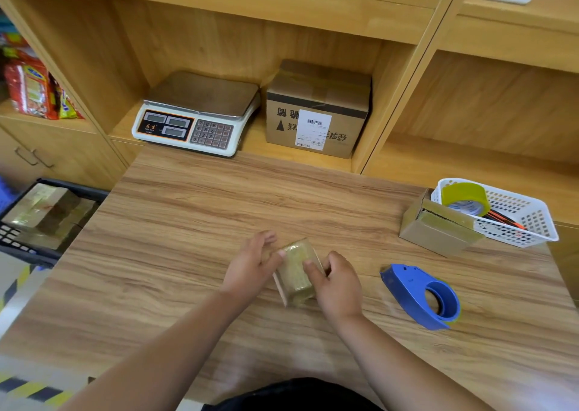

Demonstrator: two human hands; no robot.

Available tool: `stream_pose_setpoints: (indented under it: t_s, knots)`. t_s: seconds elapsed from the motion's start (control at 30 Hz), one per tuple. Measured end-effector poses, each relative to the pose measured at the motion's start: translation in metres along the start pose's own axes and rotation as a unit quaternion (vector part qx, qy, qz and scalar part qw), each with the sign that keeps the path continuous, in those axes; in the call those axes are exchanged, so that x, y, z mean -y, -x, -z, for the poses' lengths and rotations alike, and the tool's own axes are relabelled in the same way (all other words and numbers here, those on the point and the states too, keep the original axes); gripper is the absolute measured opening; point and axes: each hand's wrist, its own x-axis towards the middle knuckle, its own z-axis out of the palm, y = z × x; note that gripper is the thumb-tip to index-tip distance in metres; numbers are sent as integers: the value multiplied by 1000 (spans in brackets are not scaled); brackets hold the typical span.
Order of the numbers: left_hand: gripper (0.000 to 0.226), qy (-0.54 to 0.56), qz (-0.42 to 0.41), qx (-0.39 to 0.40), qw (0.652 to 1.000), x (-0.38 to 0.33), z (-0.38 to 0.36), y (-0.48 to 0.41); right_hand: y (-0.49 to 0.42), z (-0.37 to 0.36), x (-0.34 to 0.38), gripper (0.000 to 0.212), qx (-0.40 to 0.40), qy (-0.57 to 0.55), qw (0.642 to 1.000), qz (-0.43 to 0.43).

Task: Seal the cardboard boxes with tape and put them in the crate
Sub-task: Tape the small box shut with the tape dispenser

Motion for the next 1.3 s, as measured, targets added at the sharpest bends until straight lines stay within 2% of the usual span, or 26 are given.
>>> stream_pose_setpoints:
  t_s: [0.13, 0.23, 0.27, 0.37, 0.4, 0.5, 0.63, 0.73, 0.8, 0.9, 1.03, 1.2, 1.3]
  knots:
    - [94, -55, 1, 82, 995, 1, -3, 6, 4, 1, 0, 46, 59, 24, 998, -14]
    - [103, -91, -32, 102, 990, -2, -3, 1, -1, 7, -1, 29, 49, -15, 999, -3]
    - [102, -99, -43, 110, 988, -3, -1, -1, -4, 9, -1, 27, 63, -36, 997, 4]
    - [85, -111, -72, 134, 982, -1, 2, -7, -16, 18, -3, 70, 173, -23, 983, 54]
    - [79, -109, -78, 135, 982, -1, 2, -8, -19, 19, -3, 77, 200, -1, 976, 80]
    - [53, -85, -77, 111, 987, 1, -1, -11, -25, 20, -2, 76, 240, 14, 965, 104]
    - [26, -86, -69, 63, 992, -4, -6, -18, -32, 15, -3, 51, 202, -32, 976, 74]
    - [17, -65, -62, 44, 995, -6, -9, -22, -37, 9, 2, 22, 150, -70, 985, 37]
    - [15, -57, -60, 33, 996, -6, -10, -25, -38, 6, 7, 13, 129, -78, 988, 23]
    - [14, -73, -80, 29, 994, -5, -11, -29, -40, 2, 12, 13, 106, -83, 991, 11]
    - [27, -66, -91, 23, 993, -3, -13, -32, -41, -3, 15, 12, 84, -73, 994, 15]
    - [19, -84, -93, 7, 992, -1, -16, -31, -38, -9, 15, 20, 57, -63, 996, 29]
    - [18, -67, -81, 17, 994, -1, -16, -29, -38, -11, 12, 22, 79, -82, 993, -29]
